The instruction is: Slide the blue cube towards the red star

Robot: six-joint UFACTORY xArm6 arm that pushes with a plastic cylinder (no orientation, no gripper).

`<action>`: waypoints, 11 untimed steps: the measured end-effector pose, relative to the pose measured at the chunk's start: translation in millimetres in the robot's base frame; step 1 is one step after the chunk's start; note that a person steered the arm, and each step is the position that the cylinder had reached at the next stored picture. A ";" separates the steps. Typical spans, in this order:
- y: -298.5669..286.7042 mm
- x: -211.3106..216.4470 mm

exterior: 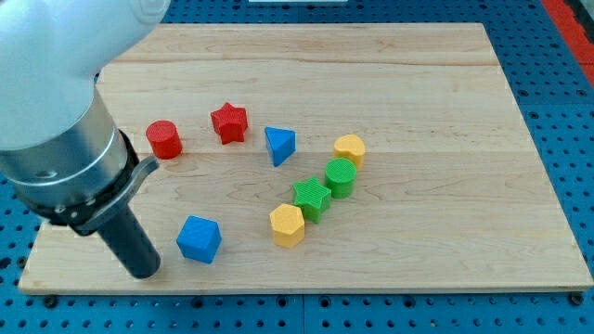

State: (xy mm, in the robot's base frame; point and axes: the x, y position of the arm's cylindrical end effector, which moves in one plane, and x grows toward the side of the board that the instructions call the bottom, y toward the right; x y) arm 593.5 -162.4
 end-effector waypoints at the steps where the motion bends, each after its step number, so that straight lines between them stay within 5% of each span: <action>1: 33.4 -5.3; 2: 69.5 -10.0; 7: 38.6 19.7; 9: -95.7 -2.5; 10: -85.3 15.1; 11: -8.3 25.1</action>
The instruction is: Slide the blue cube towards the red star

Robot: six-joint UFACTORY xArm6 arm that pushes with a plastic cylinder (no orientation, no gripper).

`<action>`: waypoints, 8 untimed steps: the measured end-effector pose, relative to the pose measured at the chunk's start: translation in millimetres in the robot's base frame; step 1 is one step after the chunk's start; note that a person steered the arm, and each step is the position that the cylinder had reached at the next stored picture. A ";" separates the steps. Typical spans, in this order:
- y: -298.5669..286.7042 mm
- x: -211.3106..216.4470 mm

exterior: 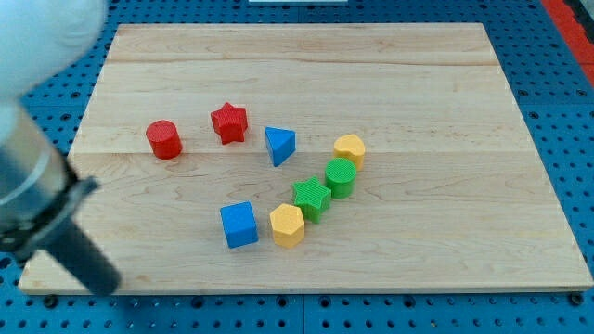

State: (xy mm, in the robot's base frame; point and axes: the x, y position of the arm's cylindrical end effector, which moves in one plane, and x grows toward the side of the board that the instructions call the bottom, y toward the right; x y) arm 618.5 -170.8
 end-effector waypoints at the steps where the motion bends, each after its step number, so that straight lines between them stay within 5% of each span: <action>1: 93.8 0.3; 5: 137.6 -8.0; 8: 79.3 -67.2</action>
State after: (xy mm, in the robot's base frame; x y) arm 551.3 -91.5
